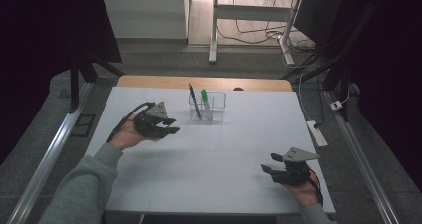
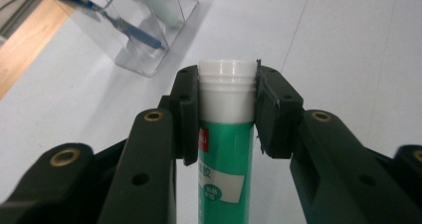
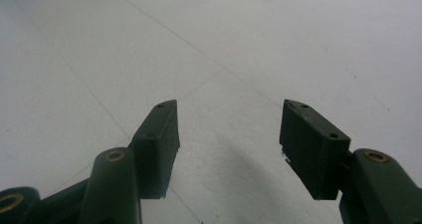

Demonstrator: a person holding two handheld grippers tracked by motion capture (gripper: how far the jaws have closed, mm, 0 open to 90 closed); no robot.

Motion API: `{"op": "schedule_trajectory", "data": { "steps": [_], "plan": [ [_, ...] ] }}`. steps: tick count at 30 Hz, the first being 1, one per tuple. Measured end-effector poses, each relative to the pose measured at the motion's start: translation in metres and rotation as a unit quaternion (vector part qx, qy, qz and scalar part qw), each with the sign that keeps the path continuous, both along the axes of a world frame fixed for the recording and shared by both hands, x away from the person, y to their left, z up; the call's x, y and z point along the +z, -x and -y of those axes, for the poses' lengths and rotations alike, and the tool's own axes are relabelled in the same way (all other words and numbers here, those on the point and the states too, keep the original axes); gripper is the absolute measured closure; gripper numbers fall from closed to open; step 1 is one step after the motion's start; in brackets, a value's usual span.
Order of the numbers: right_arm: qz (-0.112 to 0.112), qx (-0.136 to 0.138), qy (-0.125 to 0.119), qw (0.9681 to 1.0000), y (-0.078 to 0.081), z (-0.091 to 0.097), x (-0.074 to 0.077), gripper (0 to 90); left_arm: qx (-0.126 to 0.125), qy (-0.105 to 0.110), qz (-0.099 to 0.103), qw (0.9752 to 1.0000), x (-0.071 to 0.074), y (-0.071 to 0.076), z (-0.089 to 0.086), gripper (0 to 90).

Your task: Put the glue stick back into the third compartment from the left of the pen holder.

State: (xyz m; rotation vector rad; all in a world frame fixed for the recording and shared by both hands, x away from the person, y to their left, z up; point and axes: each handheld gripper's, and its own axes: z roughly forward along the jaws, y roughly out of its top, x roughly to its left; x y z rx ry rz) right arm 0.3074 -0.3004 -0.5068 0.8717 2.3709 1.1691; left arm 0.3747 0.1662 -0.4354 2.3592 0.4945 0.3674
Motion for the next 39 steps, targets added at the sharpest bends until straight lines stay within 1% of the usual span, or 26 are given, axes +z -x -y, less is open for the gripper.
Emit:
{"op": "schedule_trajectory", "data": {
  "steps": [5, 9, 12, 17, 21, 23, 27, 30, 33, 38, 39],
  "plan": [
    [0.002, 0.0, 0.0, 1.0, 0.0, 0.0, 0.0, 40.3, 0.004, 0.027, 0.005, 0.9996, 0.005, 0.003, 0.003, 64.1],
    [0.002, 0.0, 0.001, 1.0, 0.0, 0.0, 0.0, 40.2, 0.005, 0.043, 0.011, 0.999, 0.008, 0.004, 0.004, 64.1],
    [0.002, 0.0, 0.001, 1.0, 0.0, 0.0, 0.0, 40.2, 0.01, 0.064, 0.014, 0.9978, 0.01, 0.004, 0.004, 64.1],
    [0.001, 0.002, 0.002, 1.0, 0.0, 0.0, 0.0, 40.2, 0.014, 0.078, 0.021, 0.9966, 0.012, 0.002, 0.008, 64.1],
    [-0.002, 0.002, -0.001, 1.0, -0.001, 0.001, -0.001, 40.1, 0.02, 0.096, 0.021, 0.995, 0.013, 0.001, 0.01, 64.1],
    [-0.002, 0.002, 0.0, 1.0, -0.001, 0.001, -0.001, 40.0, 0.02, 0.106, 0.016, 0.994, 0.014, 0.0, 0.011, 64.1],
    [-0.001, 0.001, 0.0, 1.0, -0.001, 0.0, 0.0, 40.0, 0.027, 0.114, 0.02, 0.9929, 0.017, -0.001, 0.014, 64.1],
    [-0.001, 0.001, 0.0, 1.0, -0.001, 0.0, -0.001, 40.0, 0.032, 0.129, 0.02, 0.9909, 0.019, -0.003, 0.016, 64.1],
    [-0.001, 0.001, 0.0, 1.0, -0.001, 0.0, -0.001, 40.0, 0.034, 0.138, 0.021, 0.9897, 0.021, -0.005, 0.019, 64.1],
    [-0.002, 0.002, 0.0, 1.0, -0.001, 0.001, -0.001, 40.0, 0.036, 0.149, 0.019, 0.988, 0.023, -0.008, 0.025, 64.1],
    [-0.002, 0.002, 0.0, 1.0, -0.001, 0.001, -0.001, 40.0, 0.036, 0.148, 0.02, 0.9881, 0.024, -0.009, 0.026, 64.1]
  ]
}}
